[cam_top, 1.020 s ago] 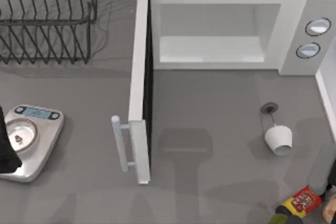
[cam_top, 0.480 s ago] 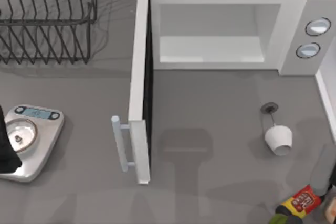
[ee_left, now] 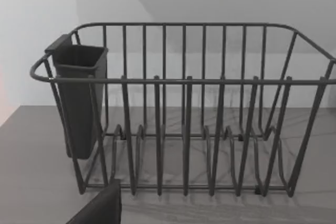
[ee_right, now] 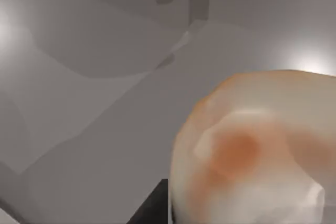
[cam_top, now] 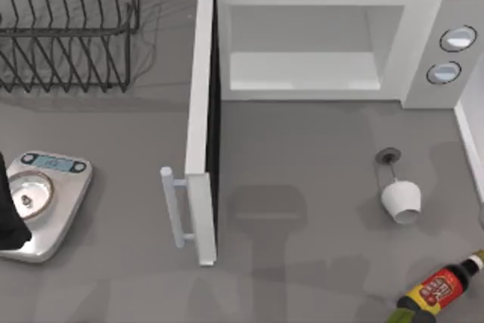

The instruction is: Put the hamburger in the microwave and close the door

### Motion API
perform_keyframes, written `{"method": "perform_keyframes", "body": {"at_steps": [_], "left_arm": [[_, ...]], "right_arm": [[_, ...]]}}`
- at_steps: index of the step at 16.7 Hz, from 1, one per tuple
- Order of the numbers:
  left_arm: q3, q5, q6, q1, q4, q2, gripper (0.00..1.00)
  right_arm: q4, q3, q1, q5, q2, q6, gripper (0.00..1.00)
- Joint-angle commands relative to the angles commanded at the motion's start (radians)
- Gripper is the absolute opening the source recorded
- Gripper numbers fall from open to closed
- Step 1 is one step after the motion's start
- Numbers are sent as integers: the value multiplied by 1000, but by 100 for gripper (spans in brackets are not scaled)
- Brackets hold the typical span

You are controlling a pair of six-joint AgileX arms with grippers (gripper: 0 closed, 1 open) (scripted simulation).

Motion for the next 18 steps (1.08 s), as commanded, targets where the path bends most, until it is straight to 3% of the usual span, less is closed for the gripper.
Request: {"method": "perform_keyframes", "body": {"at_steps": [5, 11, 14, 18], "left_arm": [[0, 0, 0, 0, 0, 0, 100], [0, 0, 0, 0, 0, 0, 100], [0, 0, 0, 0, 0, 0, 100], [0, 0, 0, 0, 0, 0, 100]], "right_arm": [[-141, 73, 52, -97, -59, 7, 0], [-133, 76, 62, -97, -47, 17, 0], [-37, 116, 127, -56, 23, 96, 0], [238, 206, 260, 57, 197, 284, 0]]}}
